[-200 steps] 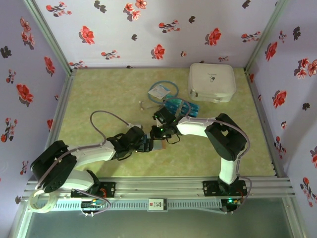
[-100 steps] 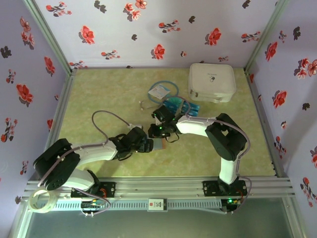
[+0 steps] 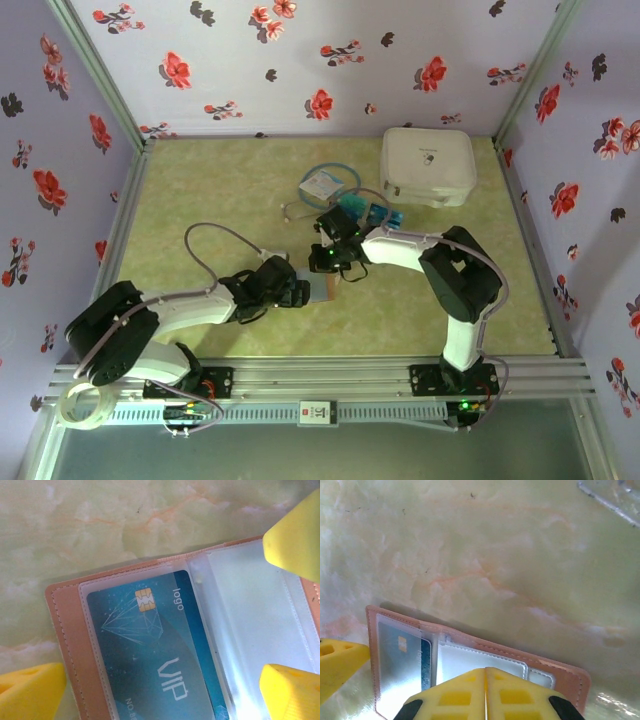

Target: Put the credit cards into the card holder

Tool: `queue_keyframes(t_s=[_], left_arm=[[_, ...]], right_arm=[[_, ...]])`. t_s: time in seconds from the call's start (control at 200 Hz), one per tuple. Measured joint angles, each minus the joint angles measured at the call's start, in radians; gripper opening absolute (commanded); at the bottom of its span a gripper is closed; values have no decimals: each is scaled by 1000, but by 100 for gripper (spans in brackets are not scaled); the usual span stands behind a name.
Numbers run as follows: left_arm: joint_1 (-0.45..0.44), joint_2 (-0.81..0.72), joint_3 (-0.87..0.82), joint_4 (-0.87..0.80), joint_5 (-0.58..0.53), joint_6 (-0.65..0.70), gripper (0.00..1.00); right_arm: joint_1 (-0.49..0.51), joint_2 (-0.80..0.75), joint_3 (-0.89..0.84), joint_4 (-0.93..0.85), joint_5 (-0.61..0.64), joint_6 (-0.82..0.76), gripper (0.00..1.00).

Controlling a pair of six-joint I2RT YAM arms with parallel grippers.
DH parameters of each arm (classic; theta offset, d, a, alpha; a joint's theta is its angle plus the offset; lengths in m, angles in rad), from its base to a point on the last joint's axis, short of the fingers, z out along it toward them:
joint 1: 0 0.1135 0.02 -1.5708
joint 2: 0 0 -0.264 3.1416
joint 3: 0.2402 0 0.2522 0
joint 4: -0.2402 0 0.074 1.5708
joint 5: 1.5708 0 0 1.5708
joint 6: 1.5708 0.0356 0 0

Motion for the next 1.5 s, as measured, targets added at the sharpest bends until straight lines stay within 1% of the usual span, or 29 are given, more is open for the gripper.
queue_keyframes(t_s=[0.195, 0.4, 0.705, 1.05, 1.11, 1.17, 1.29, 1.335, 1.445, 1.5], left_arm=[[0, -14, 0, -1, 0, 0, 100], [0, -14, 0, -6, 0, 4, 100], [0, -7, 0, -21, 0, 16, 100], [0, 33, 19, -37, -13, 33, 100], [0, 39, 24, -42, -17, 34, 100], [0, 43, 27, -44, -19, 34, 100], [-2, 44, 27, -44, -23, 34, 100], [-3, 45, 27, -43, -25, 34, 100], [-5, 46, 27, -43, -28, 34, 100], [-5, 49, 27, -42, -29, 34, 100]], right_arm=[[0, 0, 0, -2, -2, -3, 3], [3, 13, 0, 14, -10, 2, 2], [36, 46, 0, 39, -22, 9, 2], [40, 48, 0, 47, -23, 13, 3], [40, 48, 0, 47, -24, 13, 6], [40, 48, 0, 47, -24, 16, 11], [40, 48, 4, 46, -29, 16, 26], [37, 45, 8, 45, -29, 21, 30], [28, 21, 9, 36, -25, 20, 35], [18, 1, 9, 34, -24, 20, 36]])
